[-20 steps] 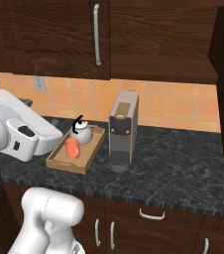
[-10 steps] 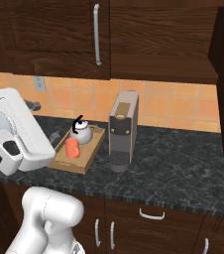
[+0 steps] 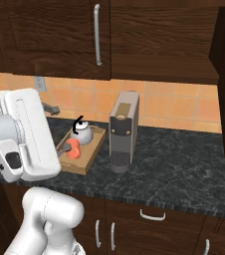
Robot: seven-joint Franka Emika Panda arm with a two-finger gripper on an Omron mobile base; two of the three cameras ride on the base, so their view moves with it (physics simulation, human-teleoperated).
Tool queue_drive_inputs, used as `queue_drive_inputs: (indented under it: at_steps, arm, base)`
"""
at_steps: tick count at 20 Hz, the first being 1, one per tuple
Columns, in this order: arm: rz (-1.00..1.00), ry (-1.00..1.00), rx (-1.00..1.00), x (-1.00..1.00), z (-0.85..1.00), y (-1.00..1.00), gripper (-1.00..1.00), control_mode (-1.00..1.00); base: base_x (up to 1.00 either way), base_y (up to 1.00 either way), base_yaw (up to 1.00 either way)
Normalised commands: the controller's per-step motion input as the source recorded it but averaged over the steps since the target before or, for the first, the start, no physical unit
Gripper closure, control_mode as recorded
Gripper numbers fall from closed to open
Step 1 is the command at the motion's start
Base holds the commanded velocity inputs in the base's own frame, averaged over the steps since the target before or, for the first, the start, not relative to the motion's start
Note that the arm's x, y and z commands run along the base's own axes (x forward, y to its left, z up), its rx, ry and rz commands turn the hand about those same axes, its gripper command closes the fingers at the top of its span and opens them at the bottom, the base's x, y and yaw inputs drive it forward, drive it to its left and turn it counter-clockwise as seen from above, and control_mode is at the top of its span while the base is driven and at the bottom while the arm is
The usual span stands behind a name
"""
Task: Pick the kettle from the counter and place it on the tray. Then pick the mug from the cabinet and place it on the tray. Then close the cabinet doors.
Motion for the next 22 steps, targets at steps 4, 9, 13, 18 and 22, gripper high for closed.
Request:
queue_drive_inputs:
  at_steps: [4, 9, 13, 18, 22]
  arm:
    - [-0.23, -0.07, 0.05, -0.07, -0.1, -0.37, -1.0, -1.0]
    - [-0.22, -0.08, 0.05, -0.07, -0.11, -0.3, -1.0, -1.0]
    - [-0.2, -0.04, 0.07, -0.01, -0.09, -0.21, -1.0, -1.0]
    - [-0.19, -0.08, 0.04, -0.06, -0.09, -0.28, -1.0, -1.0]
    - [-0.14, -0.1, 0.02, -0.06, -0.09, -0.34, -1.0, -1.0]
  base:
    - [0.0, 0.0, 0.0]
    - [0.0, 0.0, 0.0]
    - [0.0, 0.0, 0.0]
    - [0.0, 0.0, 0.0]
    - [0.0, 0.0, 0.0]
